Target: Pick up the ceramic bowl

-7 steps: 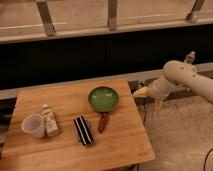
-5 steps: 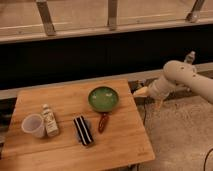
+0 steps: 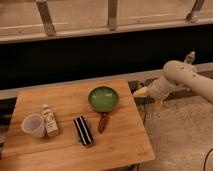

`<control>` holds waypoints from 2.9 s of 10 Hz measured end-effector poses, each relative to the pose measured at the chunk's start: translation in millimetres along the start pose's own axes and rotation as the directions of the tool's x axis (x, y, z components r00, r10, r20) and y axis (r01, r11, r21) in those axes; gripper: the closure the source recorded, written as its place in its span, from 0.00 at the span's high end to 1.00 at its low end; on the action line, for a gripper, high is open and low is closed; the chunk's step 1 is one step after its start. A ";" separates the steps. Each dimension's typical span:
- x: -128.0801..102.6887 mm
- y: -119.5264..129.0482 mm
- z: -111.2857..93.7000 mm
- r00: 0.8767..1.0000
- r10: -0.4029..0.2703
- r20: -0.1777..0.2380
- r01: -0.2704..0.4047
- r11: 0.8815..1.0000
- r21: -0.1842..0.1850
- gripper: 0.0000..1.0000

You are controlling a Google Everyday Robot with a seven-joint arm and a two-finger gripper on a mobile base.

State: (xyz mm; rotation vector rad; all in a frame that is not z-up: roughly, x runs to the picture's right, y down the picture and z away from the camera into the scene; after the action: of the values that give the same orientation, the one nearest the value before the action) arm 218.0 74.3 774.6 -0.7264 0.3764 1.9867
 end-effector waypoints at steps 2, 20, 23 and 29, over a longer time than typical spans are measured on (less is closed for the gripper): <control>0.0 -0.1 0.1 1.000 0.000 0.000 0.000 1.000 0.000 0.80; 10.6 69.4 22.4 0.992 -0.128 -0.016 0.128 0.991 -0.040 0.80; 11.1 70.6 22.3 0.991 -0.132 -0.011 0.132 0.991 -0.038 0.80; 36.0 139.5 104.4 0.966 -0.251 -0.069 0.252 0.967 0.016 0.80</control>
State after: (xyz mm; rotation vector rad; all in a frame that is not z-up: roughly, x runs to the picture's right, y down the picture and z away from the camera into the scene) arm 48.8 85.1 828.3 -0.7859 0.3303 1.7191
